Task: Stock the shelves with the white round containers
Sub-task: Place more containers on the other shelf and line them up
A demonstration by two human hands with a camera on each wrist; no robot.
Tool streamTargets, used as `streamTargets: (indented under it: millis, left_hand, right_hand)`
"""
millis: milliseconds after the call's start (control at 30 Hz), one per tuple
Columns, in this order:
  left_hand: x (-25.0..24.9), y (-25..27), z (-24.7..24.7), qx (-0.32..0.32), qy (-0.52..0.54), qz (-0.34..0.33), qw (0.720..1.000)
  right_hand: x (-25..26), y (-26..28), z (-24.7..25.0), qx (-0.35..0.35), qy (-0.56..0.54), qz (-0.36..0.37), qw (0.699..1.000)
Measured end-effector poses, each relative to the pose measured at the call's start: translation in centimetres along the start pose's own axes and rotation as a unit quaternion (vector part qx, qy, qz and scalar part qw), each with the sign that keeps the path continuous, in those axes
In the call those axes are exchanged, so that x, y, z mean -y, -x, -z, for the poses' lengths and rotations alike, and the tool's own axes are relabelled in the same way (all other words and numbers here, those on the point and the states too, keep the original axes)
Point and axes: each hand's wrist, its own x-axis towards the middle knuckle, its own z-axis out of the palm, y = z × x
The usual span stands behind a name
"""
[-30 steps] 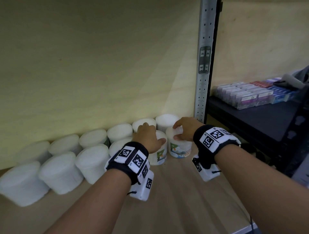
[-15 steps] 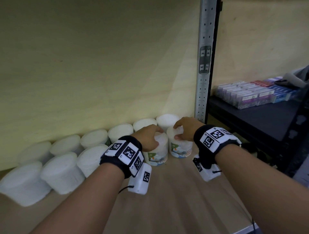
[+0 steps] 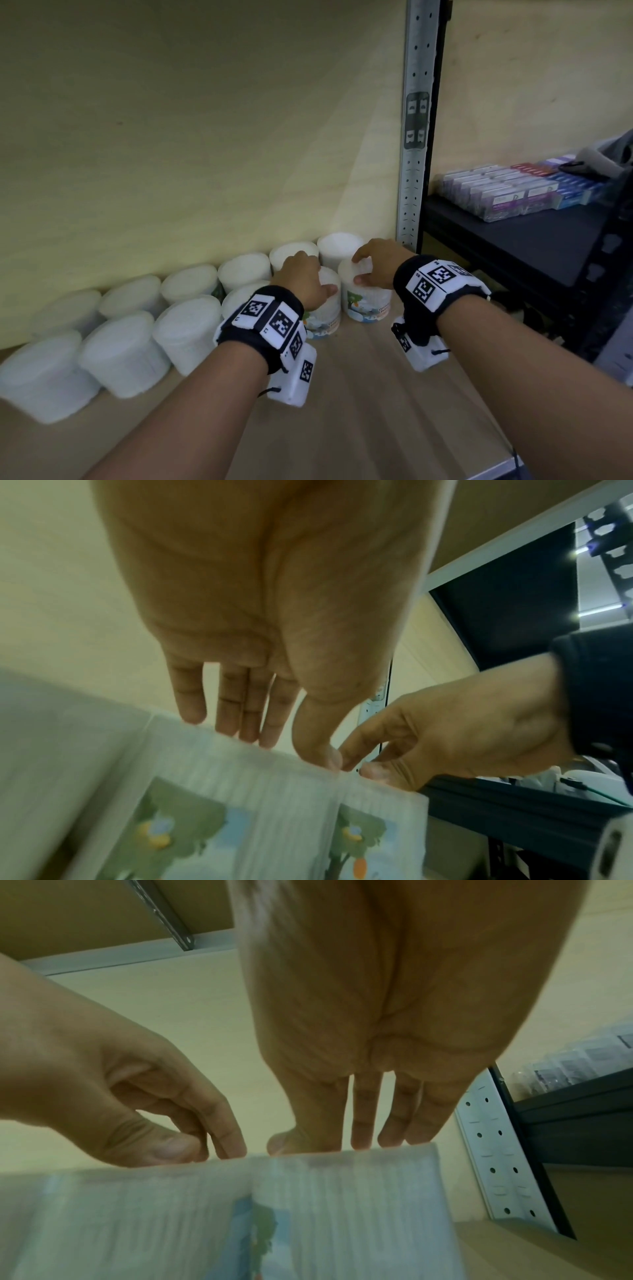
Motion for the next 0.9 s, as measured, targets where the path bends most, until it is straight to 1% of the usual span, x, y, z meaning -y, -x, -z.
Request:
streamTargets:
  millis: [133,233,367,433,500,667,900]
  left_hand:
    - [0.3,0.2,1.0,0.027,0.030,-0.028,0.999]
    - [0.2,0.3,1.0,0.043,0.025,-0.025,0.998]
    - [-0.2,0.3,0.3,0.023,-0.020,0.016,0.999]
    - [-0.2,0.3,0.1,0.022,-0.024,0.021,0.999]
    - [-0.1,0.3,0.0,0.021,-0.012,0.014,1.000]
    - [0.5,0.5,0.5,0.025,0.058,-0.012,0.998]
    - [0.8,0.4,0.5,0.015,0.063,-0.014,0.998]
  right_hand:
    - [0.0,0.0,0.0,-0.004,-0.006,-0.002,1.000]
    - [0.0,0.0,0.0,-0.005,-0.007,-0.004,1.000]
    - [0.0,0.0,0.0,-0.005,-0.004,-0.004,1.000]
    - [0.0,0.0,0.0,-0.005,-0.005,-0.002,1.000]
    - [-0.1,0.1,0.0,-0.005,-0.005,-0.001,1.000]
    - [0.0,0.1,-0.1,-0.005,-0.002,0.001,1.000]
    - [0.1,0.3,-0.2,-0.004,0.000,-0.007,1.000]
